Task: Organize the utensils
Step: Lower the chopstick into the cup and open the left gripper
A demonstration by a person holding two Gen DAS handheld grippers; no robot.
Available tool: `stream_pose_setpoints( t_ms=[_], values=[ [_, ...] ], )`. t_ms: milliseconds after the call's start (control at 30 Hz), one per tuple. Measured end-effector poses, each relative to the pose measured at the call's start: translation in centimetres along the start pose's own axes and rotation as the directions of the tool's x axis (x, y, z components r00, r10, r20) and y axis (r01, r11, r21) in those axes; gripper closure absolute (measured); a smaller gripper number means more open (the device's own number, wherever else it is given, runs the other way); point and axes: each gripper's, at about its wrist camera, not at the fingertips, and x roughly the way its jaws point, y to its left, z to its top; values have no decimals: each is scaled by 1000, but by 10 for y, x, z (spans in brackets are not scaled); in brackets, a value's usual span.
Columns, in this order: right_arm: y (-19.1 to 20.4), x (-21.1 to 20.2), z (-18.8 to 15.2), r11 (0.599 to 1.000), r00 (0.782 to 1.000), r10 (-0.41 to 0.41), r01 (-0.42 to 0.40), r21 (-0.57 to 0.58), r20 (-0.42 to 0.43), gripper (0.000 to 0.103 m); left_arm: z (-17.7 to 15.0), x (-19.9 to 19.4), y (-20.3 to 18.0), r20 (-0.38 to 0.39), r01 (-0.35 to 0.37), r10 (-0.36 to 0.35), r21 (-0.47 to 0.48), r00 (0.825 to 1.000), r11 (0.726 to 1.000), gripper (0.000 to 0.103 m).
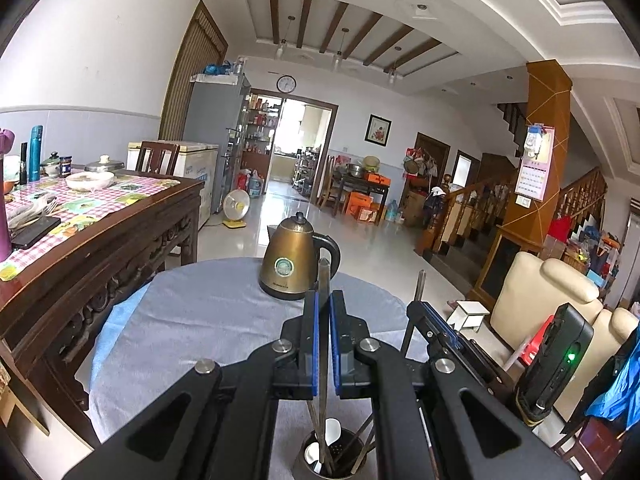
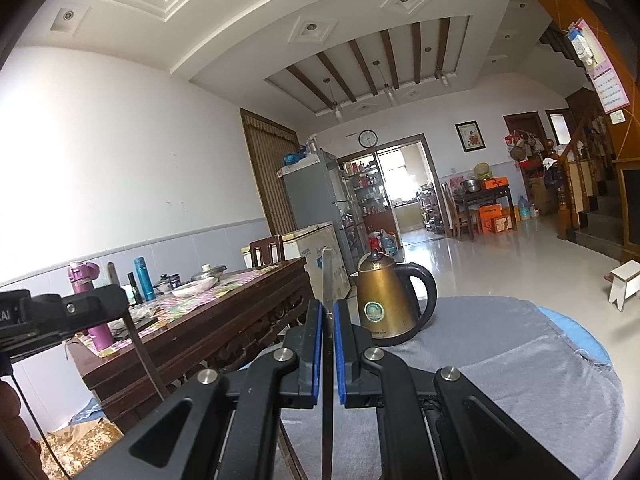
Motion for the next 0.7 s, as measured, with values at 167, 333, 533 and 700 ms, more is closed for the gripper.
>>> stream_pose_setpoints(
  t_ms=[167,333,533,700],
  values=[
    [-4,7,-3,1000,1000,-13,13,6,-15,96,-3,5,1,-14,-4,4,-4,1000,1000,98],
    [-8,12,-7,1000,999,-24,24,10,-24,96,-3,10,1,-27,-8,7,-8,1000,1000,98],
    [-10,19,-13,999,999,-40,40,15,-34,96,-8,20,6,-51,8,-10,-32,999,999,98],
    [-12,23,-23,998,997,-56,57,11,-46,96,-17,33,13,-93,34,-40,-70,995,997,98]
  ],
)
